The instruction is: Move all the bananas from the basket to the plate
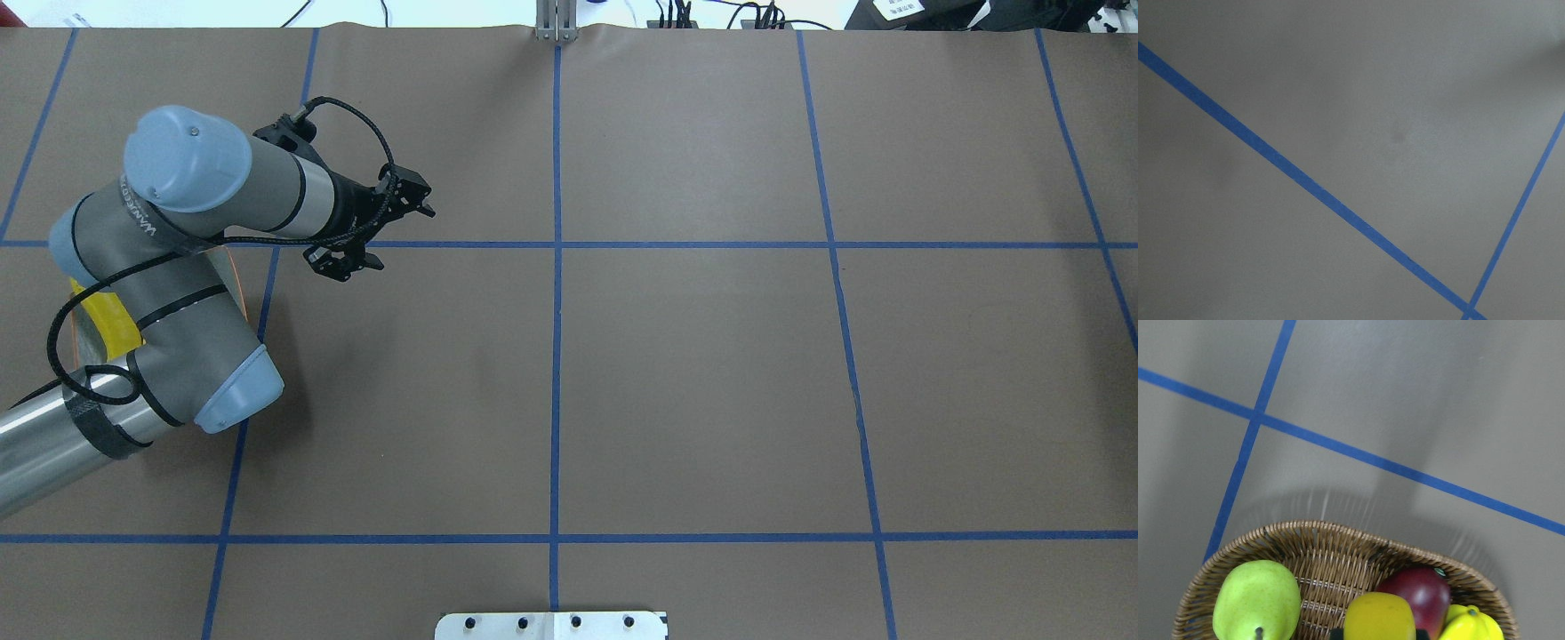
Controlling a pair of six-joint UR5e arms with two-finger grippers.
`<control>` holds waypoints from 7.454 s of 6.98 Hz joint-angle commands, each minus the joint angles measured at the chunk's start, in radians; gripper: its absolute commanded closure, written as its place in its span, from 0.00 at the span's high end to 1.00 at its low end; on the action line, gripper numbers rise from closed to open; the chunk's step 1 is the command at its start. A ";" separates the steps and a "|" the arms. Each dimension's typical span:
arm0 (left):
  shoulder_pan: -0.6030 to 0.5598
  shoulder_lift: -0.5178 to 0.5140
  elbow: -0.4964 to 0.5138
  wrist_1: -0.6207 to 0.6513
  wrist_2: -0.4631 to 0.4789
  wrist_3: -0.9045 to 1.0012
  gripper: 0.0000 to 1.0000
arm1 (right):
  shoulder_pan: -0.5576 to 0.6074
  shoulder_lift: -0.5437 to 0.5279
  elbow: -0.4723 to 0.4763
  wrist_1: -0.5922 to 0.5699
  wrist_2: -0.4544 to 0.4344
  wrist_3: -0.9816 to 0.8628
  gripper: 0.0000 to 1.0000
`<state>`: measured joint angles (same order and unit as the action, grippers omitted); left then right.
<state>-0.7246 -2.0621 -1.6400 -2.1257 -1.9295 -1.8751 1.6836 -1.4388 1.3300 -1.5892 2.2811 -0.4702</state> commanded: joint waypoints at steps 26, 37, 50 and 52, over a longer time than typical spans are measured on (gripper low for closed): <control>0.214 -0.213 -0.041 -0.399 0.012 -0.047 1.00 | -0.648 0.454 0.314 0.003 0.673 1.131 0.00; 0.283 -0.337 0.069 -0.398 0.116 -0.044 1.00 | -0.674 0.462 0.321 0.058 0.673 1.131 0.00; 0.278 -0.374 0.151 -0.453 0.141 -0.048 0.00 | -0.659 0.459 0.322 0.060 0.673 1.131 1.00; 0.277 -0.374 0.151 -0.453 0.141 -0.048 0.00 | -0.650 0.456 0.322 0.058 0.673 1.131 1.00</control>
<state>-0.4473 -2.4360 -1.4896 -2.5786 -1.7884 -1.9234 1.0278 -0.9810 1.6520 -1.5305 2.9544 0.6612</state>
